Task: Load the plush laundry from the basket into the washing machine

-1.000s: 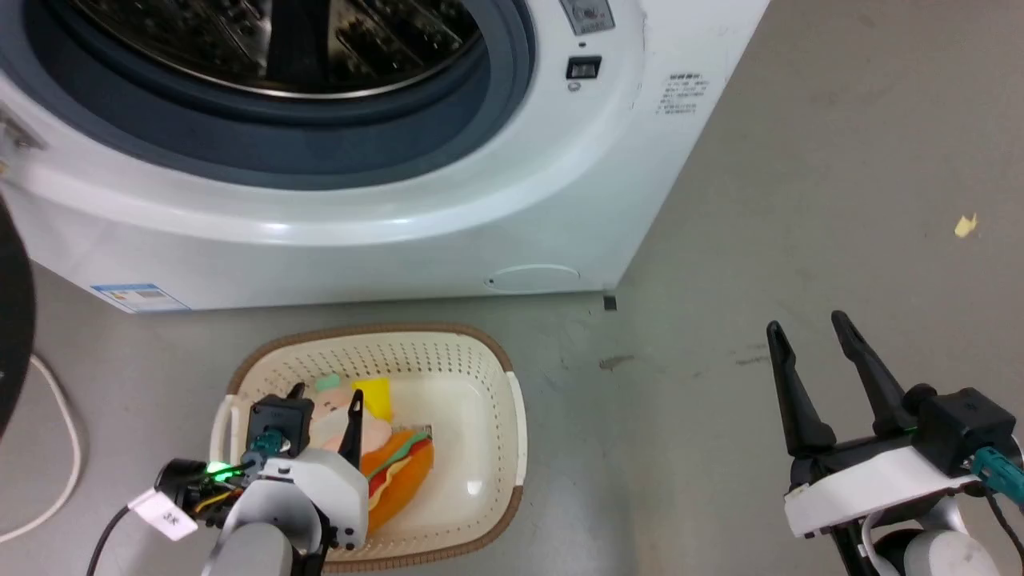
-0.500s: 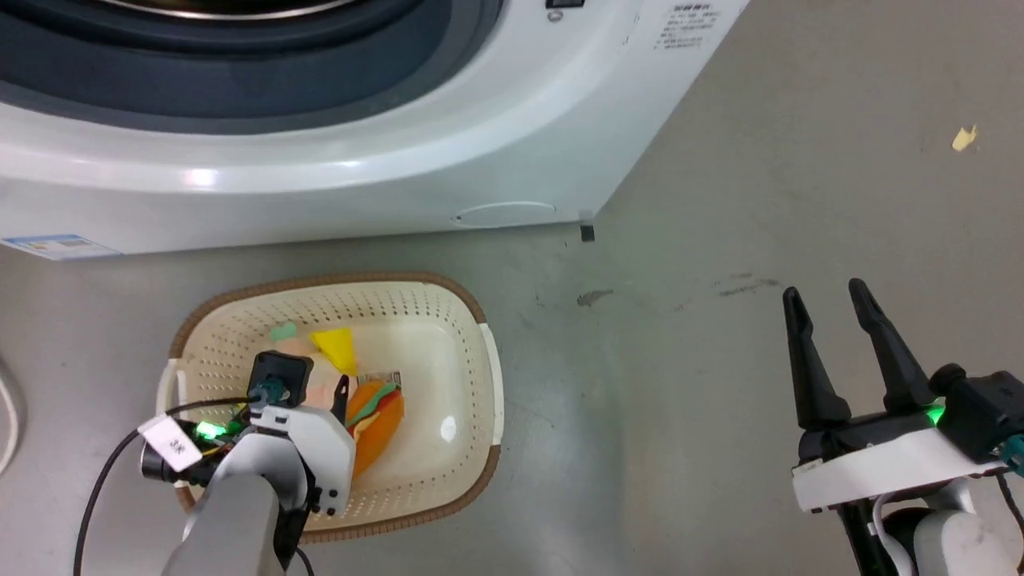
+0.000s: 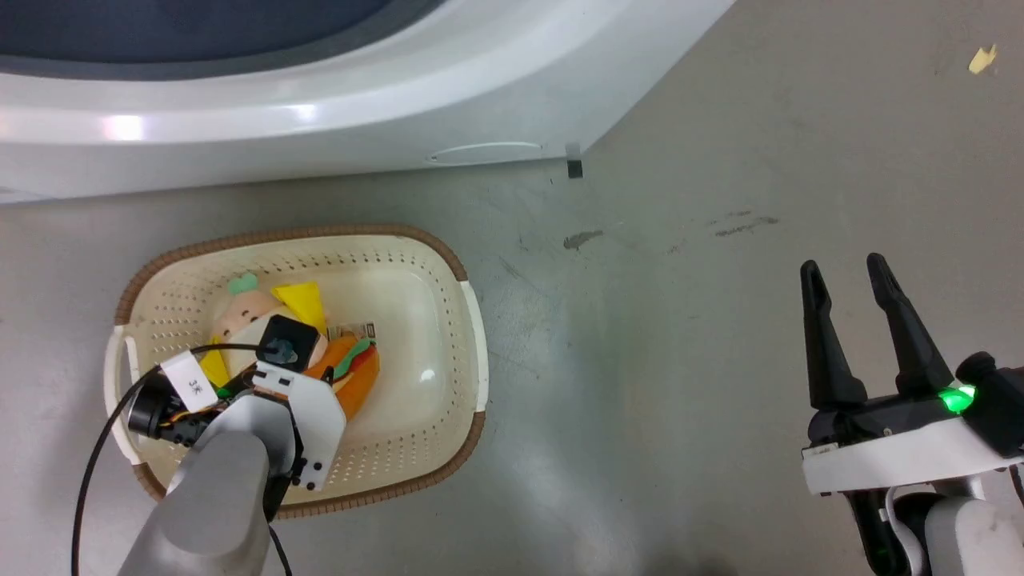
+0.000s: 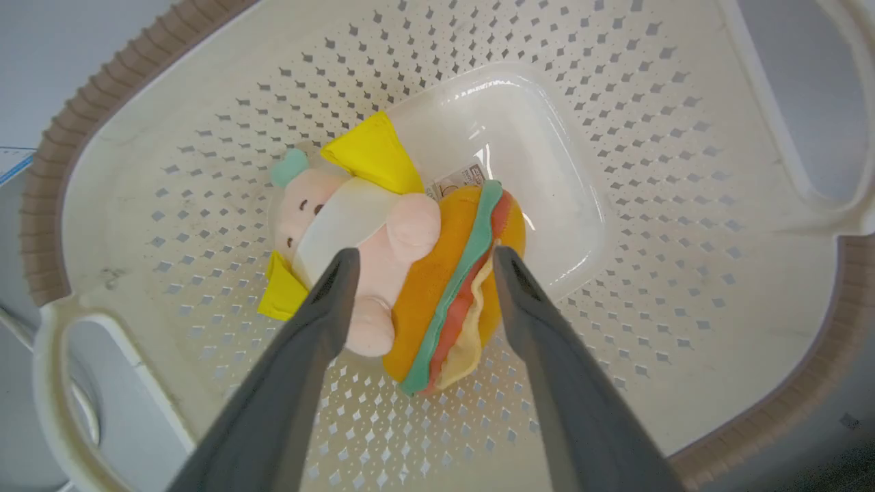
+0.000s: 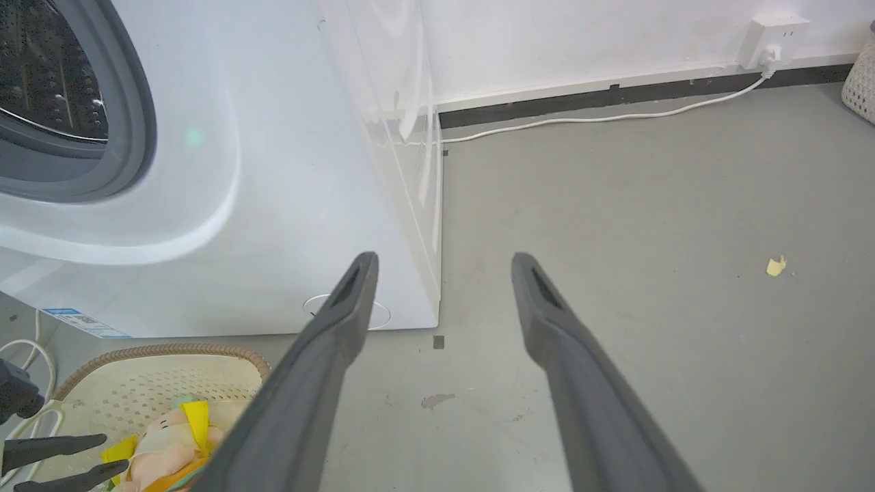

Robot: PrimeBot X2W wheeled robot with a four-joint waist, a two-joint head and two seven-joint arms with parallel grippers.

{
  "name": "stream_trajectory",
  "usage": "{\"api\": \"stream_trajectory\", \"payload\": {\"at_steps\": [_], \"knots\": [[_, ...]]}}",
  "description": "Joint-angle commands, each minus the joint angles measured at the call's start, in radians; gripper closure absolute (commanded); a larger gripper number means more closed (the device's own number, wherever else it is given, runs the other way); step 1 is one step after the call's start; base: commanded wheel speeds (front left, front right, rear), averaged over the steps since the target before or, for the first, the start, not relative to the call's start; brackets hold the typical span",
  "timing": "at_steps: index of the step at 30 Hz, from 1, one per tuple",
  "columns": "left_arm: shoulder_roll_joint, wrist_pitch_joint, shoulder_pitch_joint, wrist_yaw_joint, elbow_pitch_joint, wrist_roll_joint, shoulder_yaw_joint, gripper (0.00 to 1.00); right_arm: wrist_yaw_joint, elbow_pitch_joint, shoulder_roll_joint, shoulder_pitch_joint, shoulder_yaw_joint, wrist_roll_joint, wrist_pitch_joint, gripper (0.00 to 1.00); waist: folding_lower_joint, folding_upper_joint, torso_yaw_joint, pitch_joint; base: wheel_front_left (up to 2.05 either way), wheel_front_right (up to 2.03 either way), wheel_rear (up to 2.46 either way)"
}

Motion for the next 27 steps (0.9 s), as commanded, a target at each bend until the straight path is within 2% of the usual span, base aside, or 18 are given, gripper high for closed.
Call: {"api": "stream_trajectory", "payload": {"at_steps": [1,7,16,27], "knots": [[0.013,0.011,-0.038,-0.009,0.034,-0.007,-0.01,0.0,-0.001,-0.009,0.0,-0.021,-0.005,0.016,-0.012,0.0,-0.0001,-0.0001,-0.007,0.032,0.0,0.0,0.0],[0.031,0.01,-0.086,0.003,0.098,-0.047,0.005,0.0,-0.001,-0.017,0.0,-0.027,-0.007,0.037,-0.025,0.0,-0.0001,-0.0001,-0.015,0.089,0.0,0.0,0.0],[0.061,0.02,-0.162,-0.003,0.192,-0.039,-0.049,0.0,-0.001,-0.027,0.0,-0.038,-0.01,0.061,-0.044,0.0,-0.0001,-0.0001,-0.023,0.18,0.0,0.0,0.0],[0.062,-0.004,-0.254,0.0,0.295,-0.057,-0.087,0.0,-0.001,-0.054,0.0,-0.055,-0.014,0.082,-0.064,0.0,-0.0001,-0.0001,-0.033,0.276,0.0,0.0,0.0]]}}
